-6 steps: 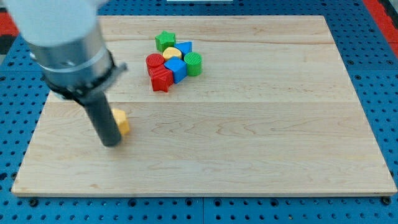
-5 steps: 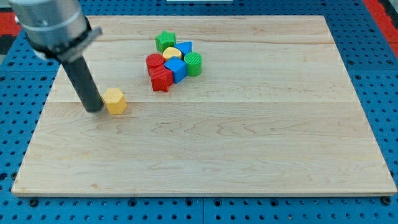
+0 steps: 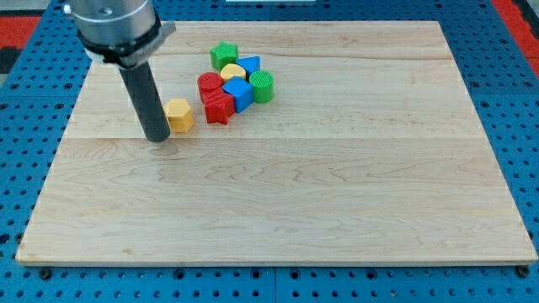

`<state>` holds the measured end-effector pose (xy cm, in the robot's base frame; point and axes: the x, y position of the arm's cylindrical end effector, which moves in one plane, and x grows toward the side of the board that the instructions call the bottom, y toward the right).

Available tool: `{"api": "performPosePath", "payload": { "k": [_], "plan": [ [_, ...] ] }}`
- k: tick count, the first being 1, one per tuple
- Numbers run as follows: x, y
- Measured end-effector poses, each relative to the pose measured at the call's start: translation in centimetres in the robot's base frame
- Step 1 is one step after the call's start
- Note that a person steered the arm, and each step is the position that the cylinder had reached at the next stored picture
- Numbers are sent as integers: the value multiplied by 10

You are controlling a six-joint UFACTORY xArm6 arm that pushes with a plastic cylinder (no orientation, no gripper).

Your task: Drag the yellow hexagon into the group of blocks

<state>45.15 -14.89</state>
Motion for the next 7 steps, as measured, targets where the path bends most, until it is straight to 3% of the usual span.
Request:
{"api": "performPosePath", "payload": {
  "k": [1,3,5,7],
  "plan": [
    [-6,18],
    [-61,-16],
    [-42,12],
    [-83,6]
  ]
}}
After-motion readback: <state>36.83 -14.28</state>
